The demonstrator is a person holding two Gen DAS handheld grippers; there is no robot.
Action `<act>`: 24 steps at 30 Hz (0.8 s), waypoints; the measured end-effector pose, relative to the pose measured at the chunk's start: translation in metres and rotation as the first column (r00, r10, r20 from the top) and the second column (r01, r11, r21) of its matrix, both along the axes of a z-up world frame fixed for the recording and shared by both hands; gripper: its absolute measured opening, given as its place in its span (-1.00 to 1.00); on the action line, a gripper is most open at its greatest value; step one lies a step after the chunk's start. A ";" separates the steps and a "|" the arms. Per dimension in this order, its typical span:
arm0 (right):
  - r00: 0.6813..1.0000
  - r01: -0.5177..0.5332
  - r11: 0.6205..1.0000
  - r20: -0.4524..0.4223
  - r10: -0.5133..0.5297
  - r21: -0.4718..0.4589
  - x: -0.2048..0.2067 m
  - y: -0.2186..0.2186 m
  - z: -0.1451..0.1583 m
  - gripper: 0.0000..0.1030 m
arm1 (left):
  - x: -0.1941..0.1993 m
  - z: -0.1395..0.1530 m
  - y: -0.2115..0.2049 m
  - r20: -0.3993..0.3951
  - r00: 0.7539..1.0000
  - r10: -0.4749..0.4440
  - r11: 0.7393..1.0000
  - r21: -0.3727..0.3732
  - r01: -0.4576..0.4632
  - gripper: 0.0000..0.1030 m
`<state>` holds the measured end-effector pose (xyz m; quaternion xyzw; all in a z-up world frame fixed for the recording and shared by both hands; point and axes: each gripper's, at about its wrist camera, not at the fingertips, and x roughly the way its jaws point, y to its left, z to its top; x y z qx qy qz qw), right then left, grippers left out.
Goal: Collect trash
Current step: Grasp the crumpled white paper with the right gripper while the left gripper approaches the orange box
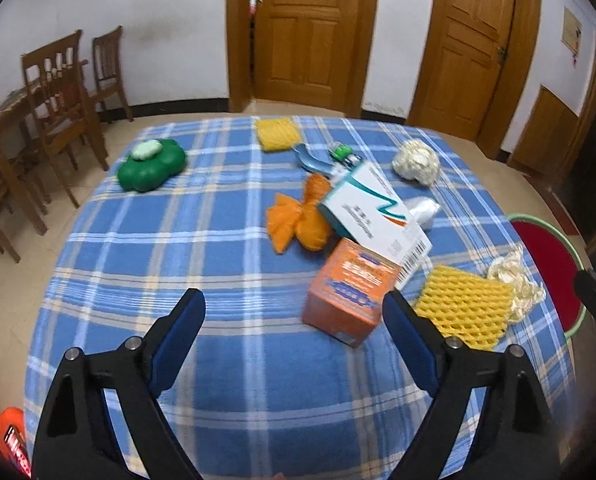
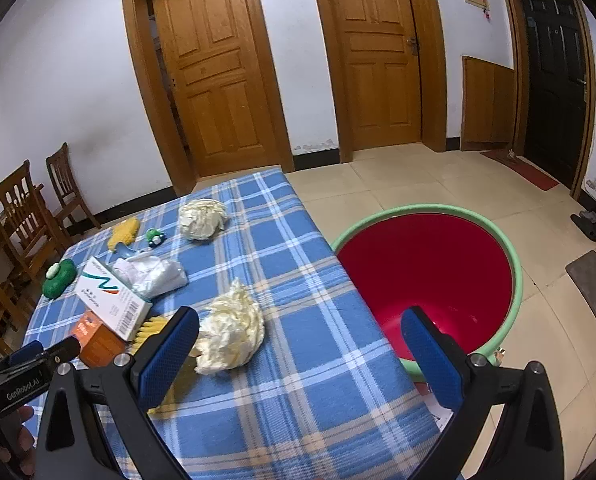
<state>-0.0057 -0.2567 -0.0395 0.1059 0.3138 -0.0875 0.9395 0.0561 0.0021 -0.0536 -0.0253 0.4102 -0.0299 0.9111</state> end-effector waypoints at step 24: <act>0.978 -0.133 0.990 -0.158 0.139 0.048 0.045 0.010 -0.038 1.00 | 0.010 -0.015 0.004 -0.026 0.997 -0.068 0.992 -0.113 0.064 0.02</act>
